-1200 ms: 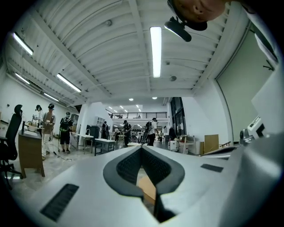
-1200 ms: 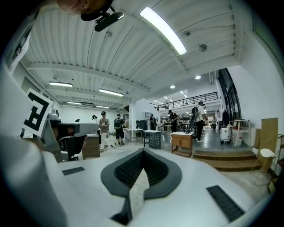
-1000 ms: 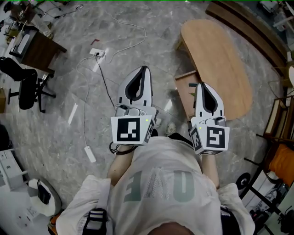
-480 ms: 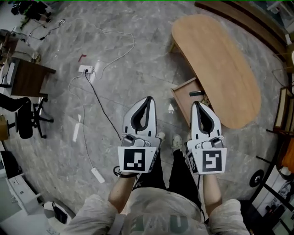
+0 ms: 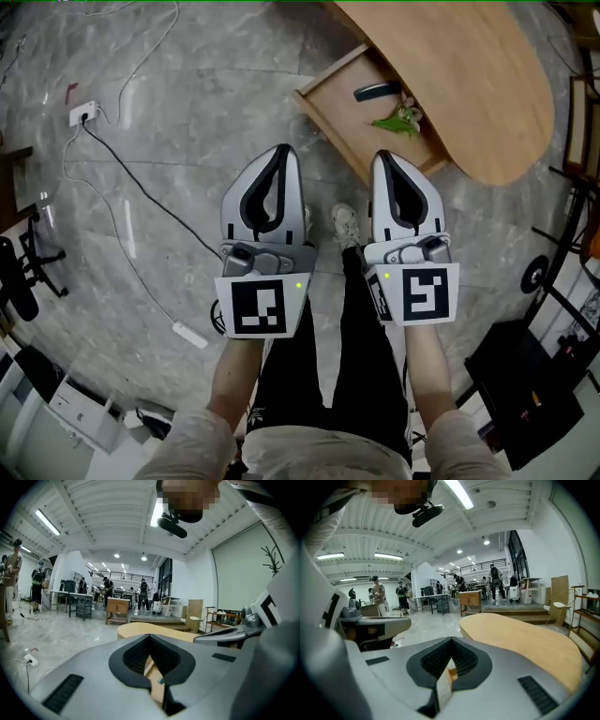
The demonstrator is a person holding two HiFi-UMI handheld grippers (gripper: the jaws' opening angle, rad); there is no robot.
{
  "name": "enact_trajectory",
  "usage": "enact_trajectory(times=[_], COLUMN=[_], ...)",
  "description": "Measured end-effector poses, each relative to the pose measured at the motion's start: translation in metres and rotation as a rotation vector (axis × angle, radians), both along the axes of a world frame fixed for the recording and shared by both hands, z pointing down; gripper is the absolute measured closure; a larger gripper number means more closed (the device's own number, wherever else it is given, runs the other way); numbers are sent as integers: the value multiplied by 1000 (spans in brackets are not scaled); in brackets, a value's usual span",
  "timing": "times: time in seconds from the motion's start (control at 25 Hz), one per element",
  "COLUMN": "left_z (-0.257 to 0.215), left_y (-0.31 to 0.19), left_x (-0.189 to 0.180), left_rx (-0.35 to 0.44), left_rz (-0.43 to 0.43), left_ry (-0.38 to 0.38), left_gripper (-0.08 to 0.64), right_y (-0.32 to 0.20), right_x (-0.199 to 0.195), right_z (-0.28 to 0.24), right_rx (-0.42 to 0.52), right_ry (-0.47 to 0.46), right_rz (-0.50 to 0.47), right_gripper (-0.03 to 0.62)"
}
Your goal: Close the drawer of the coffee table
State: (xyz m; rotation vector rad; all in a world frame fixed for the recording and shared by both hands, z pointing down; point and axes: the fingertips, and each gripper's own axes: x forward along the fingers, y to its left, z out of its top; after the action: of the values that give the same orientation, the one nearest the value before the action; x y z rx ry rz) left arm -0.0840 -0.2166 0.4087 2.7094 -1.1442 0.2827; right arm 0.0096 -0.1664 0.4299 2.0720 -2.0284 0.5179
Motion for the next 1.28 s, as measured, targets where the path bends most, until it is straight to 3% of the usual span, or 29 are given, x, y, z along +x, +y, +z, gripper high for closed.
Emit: enact_trajectory(times=[0.16,0.36,0.44,0.52,0.56,0.6,0.68,0.8,0.88,0.96,1.28], left_z=[34,39,39,45,51,62,93,155,194,226,308], left_y=[8,14,14,17,20,26,42,70,84,88,94], left_x=[4,14,26,44,55,65,81,90,88,85,77], left_rx=[-34,-40,-25,19,58,106,217,396,489,538,712], left_rz=[27,88,174,319,418,531,784,1142,1326,1440,1702], left_ry=[-12,-34,-46,-96,-144,-211,-392,-679,-843,-962,-1284], left_gripper=[566,566,566,566,549,477,387,359,359,359,364], right_y=[13,19,16,14,14,16,23,43,58,72,100], right_x=[5,8,12,14,15,17,24,39,46,49,52], right_z=[37,49,47,44,43,44,49,65,76,87,109], right_rx=[-40,-55,-53,-52,-55,-61,-78,-117,-148,-186,-218], right_ry=[0,-9,-11,-6,1,10,31,36,36,24,-38], right_rz=[25,45,47,36,25,12,-3,8,18,28,38], right_gripper=[592,592,592,592,592,592,592,592,592,591,592])
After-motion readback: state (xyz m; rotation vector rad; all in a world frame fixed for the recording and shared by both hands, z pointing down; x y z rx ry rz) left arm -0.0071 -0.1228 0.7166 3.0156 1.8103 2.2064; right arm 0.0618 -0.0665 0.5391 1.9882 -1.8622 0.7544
